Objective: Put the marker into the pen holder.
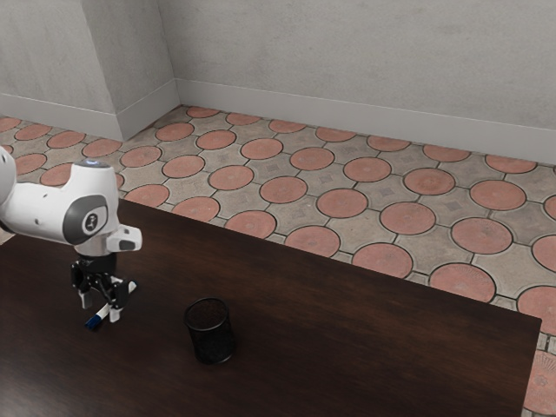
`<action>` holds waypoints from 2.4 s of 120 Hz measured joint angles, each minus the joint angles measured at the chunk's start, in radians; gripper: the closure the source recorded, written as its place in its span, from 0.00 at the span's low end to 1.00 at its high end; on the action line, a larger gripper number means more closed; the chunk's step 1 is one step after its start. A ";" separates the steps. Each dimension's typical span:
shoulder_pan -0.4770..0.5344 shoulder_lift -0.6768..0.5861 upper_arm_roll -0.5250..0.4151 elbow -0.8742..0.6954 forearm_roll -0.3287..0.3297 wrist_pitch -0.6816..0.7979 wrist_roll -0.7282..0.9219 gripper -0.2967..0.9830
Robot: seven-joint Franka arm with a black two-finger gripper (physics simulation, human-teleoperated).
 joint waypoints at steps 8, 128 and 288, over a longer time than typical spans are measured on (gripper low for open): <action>0.000 0.000 0.000 0.000 0.000 0.004 0.009 0.38; -0.006 -0.026 0.001 -0.004 0.023 0.018 0.028 0.85; -0.388 0.050 -0.111 0.590 -0.041 -0.928 -0.162 0.83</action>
